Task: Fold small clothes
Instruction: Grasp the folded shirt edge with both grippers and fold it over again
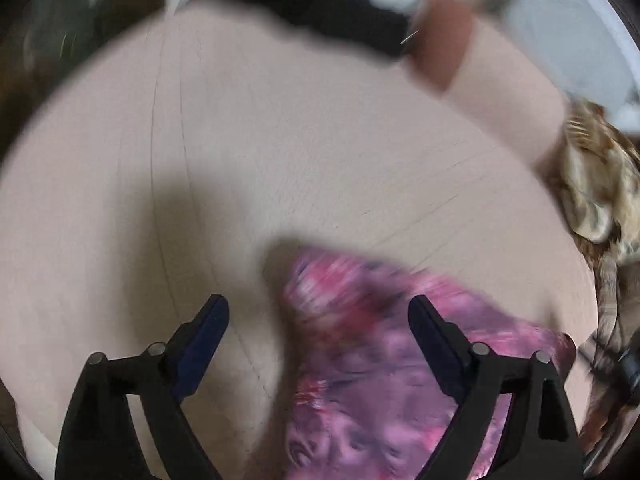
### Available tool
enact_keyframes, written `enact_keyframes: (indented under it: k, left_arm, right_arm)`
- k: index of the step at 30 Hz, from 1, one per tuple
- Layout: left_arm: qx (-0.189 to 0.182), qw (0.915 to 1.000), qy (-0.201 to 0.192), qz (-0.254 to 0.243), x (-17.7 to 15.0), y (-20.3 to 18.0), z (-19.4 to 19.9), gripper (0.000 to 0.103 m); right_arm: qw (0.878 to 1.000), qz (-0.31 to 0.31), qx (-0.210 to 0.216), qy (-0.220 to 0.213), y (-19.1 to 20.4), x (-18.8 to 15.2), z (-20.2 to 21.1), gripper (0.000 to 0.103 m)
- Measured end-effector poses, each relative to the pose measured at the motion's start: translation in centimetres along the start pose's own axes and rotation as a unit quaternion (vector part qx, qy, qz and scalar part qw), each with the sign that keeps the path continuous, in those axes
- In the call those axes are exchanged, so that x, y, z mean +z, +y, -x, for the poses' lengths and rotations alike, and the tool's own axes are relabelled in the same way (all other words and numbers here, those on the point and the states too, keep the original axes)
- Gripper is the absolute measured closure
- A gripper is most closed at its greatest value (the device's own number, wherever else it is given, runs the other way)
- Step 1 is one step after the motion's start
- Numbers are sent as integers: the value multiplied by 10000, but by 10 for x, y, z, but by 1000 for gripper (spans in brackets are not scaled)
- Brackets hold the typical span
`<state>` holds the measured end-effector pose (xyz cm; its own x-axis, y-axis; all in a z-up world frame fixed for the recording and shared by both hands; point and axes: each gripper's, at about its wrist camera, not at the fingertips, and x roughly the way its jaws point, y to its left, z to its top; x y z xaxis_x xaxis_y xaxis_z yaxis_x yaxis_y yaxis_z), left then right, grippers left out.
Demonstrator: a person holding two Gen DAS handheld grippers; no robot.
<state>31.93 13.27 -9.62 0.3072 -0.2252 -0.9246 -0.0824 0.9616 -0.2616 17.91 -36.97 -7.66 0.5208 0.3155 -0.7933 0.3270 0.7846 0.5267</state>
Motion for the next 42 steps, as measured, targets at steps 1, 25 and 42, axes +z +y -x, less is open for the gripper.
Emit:
enact_keyframes:
  k: [1,25,42]
  left_arm:
    - [-256,9989,222,318,1,7,-10,41]
    - [-1176,9902,-750,-38,64,-25,59,93]
    - [-95,9936,-1022,-467,-13,3,88,29]
  right_arm:
    - [9993,-246,-165,250,-9,-1,-12,26]
    - [9989,232,-285,-302,37,80,-1,93]
    - [9974,-53,662,-289,28,3,42,19]
